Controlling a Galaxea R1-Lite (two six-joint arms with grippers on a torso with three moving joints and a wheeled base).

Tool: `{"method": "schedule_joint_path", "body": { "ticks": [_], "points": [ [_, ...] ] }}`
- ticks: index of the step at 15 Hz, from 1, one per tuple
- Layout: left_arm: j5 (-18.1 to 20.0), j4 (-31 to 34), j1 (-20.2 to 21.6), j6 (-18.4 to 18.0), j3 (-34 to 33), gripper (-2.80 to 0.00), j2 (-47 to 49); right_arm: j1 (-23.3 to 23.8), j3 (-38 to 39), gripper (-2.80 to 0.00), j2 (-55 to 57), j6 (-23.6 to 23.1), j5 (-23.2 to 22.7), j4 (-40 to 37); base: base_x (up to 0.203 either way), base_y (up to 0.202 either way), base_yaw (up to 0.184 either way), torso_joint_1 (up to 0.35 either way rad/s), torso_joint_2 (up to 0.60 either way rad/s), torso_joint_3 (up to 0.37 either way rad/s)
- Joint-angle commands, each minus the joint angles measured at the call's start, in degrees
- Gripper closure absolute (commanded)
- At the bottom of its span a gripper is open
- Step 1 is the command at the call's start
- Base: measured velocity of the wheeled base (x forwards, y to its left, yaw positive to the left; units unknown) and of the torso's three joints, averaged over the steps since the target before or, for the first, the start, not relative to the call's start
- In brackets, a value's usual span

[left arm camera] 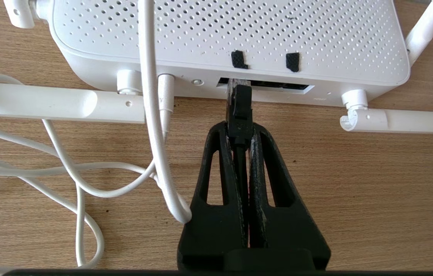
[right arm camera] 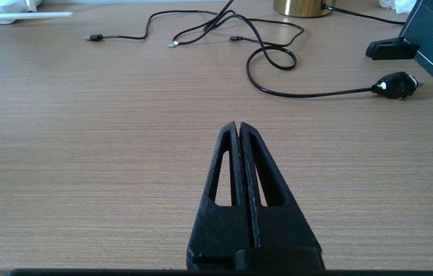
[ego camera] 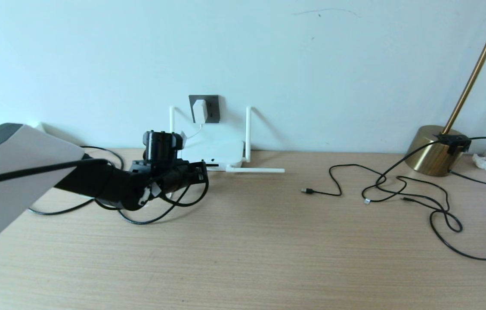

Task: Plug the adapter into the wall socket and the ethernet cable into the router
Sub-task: Align cable and router interface

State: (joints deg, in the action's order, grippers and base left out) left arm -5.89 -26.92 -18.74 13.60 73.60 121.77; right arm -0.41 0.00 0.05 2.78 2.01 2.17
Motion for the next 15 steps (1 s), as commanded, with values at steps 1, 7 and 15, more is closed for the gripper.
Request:
{"method": "schedule_joint_path", "body": {
  "ticks": [1, 7, 15],
  "points": [
    [-0.1, -0.2, 0.4, 0.1, 0.0, 0.00, 0.2, 0.0, 0.6, 0.00, 0.0, 0.0, 0.0, 0.0, 0.000, 0.000, 0.000, 0.000, 0.00, 0.000],
    [0.0, -0.1, 0.9, 0.1, 0.4, 0.00, 0.6, 0.0, 0.6, 0.00, 0.0, 0.0, 0.0, 0.0, 0.000, 0.000, 0.000, 0.000, 0.00, 0.000],
    [0.0, -0.1, 0.8, 0.1, 1.0, 0.00, 1.6, 0.0, 0.6, 0.00, 0.0, 0.0, 0.0, 0.0, 0.000, 0.000, 0.000, 0.000, 0.00, 0.000]
  ]
}}
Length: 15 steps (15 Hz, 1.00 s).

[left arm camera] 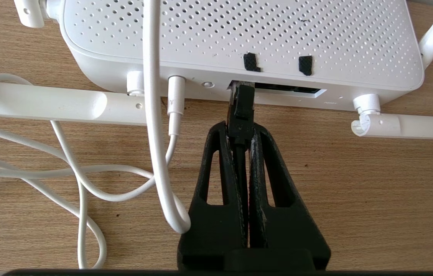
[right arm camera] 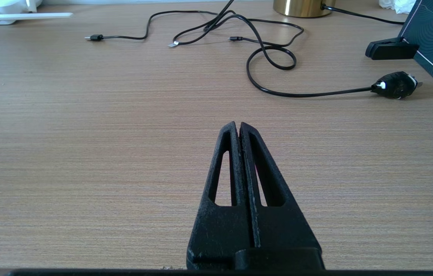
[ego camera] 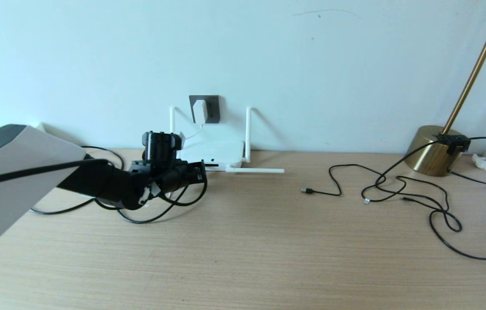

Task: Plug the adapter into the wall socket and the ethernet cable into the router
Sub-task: Align cable and router interface

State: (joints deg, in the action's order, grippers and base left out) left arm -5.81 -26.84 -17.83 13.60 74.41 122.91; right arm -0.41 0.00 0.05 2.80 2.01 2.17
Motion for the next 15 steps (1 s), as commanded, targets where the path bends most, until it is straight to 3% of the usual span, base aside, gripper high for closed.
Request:
{"method": "schedule_joint_path", "body": {
  "ticks": [1, 15],
  "points": [
    [-0.1, -0.2, 0.0, 0.1, 0.5, 0.00, 0.6, 0.0, 0.6, 0.00, 0.0, 0.0, 0.0, 0.0, 0.000, 0.000, 0.000, 0.000, 0.00, 0.000],
    [-0.2, -0.1, -0.6, 0.0, 1.4, 0.00, 1.8, 0.0, 0.6, 0.00, 0.0, 0.0, 0.0, 0.0, 0.000, 0.000, 0.000, 0.000, 0.00, 0.000]
  ]
}}
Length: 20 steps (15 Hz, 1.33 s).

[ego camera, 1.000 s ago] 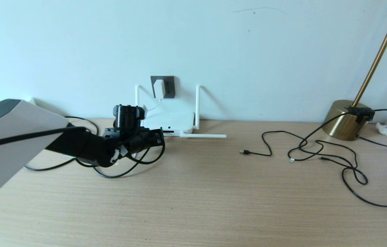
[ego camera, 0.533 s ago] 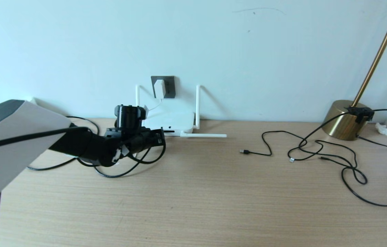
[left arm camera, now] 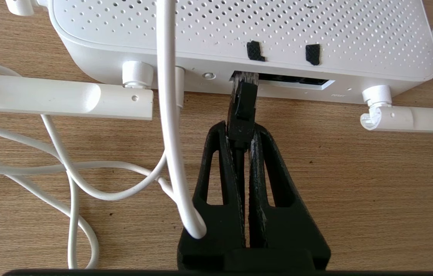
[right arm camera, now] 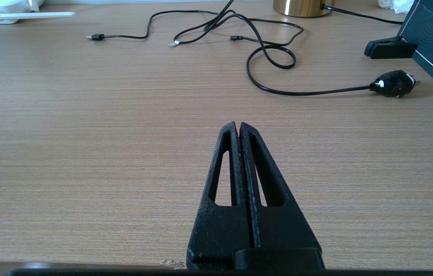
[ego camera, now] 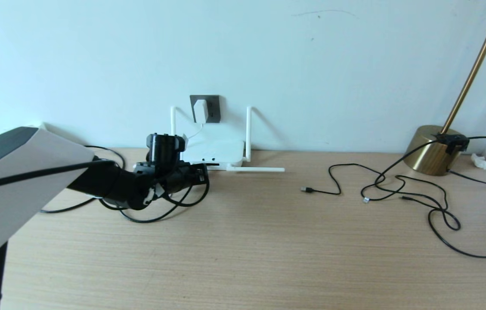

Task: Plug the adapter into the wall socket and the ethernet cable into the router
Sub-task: Align cable and router interface

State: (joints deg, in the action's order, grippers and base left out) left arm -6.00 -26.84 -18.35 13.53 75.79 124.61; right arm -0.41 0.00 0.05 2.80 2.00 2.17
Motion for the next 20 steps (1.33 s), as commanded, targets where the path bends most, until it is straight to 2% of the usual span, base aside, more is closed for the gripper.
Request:
{"method": "schedule_joint_path", "body": {
  "ticks": [1, 20],
  "points": [
    [0.0, -0.1, -0.2, 0.1, 0.0, 0.00, 0.1, 0.0, 0.6, 0.00, 0.0, 0.0, 0.0, 0.0, 0.000, 0.000, 0.000, 0.000, 0.00, 0.000],
    [-0.1, 0.2, -0.5, 0.0, 1.4, 0.00, 0.2, 0.0, 0.6, 0.00, 0.0, 0.0, 0.0, 0.0, 0.000, 0.000, 0.000, 0.000, 0.00, 0.000]
  ]
}}
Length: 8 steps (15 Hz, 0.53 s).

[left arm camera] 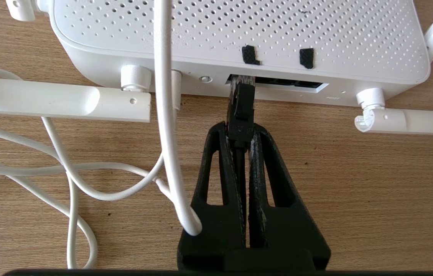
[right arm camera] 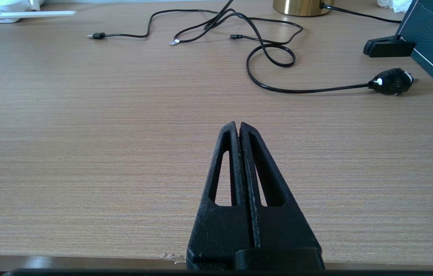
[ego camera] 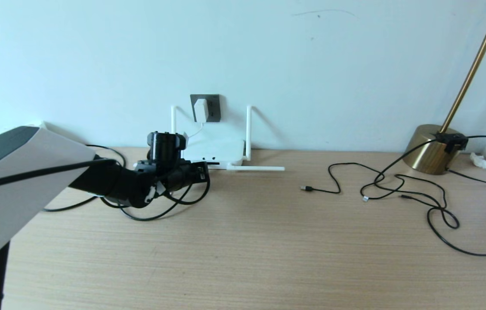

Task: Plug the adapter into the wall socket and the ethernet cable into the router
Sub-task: Align cable and router interface

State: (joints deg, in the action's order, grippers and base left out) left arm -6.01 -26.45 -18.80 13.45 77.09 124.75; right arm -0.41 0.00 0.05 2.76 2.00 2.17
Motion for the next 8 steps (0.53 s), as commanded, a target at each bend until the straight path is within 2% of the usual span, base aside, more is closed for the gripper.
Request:
{"method": "schedule_joint_path", "body": {
  "ticks": [1, 8],
  "points": [
    [-0.1, -0.2, -0.1, 0.1, 0.4, 0.00, 0.1, 0.0, 0.6, 0.00, 0.0, 0.1, 0.0, 0.0, 0.000, 0.000, 0.000, 0.000, 0.00, 0.000],
    [-0.4, -0.1, -1.2, 0.1, 0.9, 0.00, 0.1, 0.0, 0.6, 0.00, 0.0, 0.1, 0.0, 0.0, 0.000, 0.000, 0.000, 0.000, 0.00, 0.000]
  ]
}}
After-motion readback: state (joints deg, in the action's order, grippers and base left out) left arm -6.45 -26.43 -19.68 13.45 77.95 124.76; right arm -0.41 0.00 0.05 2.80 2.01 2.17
